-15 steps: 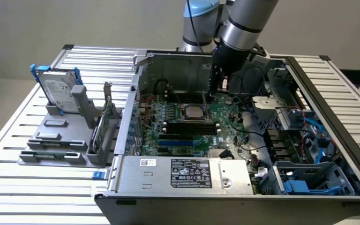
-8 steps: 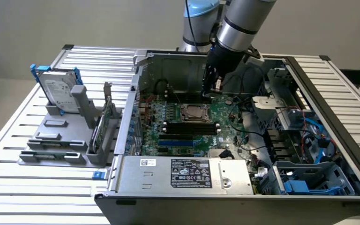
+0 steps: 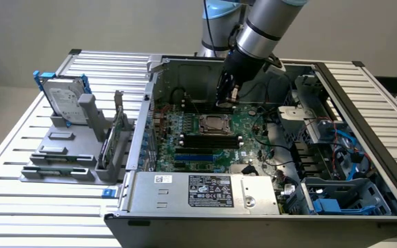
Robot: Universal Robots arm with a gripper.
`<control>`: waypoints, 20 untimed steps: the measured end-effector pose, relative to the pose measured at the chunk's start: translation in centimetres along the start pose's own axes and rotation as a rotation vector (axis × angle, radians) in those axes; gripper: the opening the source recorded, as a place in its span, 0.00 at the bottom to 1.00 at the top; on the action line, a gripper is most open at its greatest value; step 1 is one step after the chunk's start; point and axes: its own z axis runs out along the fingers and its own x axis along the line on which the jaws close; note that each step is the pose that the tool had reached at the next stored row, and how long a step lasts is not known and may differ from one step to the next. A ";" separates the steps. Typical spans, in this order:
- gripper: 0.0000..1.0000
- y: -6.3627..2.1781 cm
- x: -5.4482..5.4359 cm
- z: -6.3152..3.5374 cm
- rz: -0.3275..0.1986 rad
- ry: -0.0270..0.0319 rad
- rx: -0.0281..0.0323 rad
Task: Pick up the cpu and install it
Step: 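Close the cpu cover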
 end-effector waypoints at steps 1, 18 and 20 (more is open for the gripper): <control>0.11 -0.07 0.0 0.07 0.000 -0.0003 0.0080; 0.11 -4.11 -0.3 1.89 0.002 -0.0024 0.1088; 0.11 -4.61 -0.3 2.05 0.002 0.0009 0.1088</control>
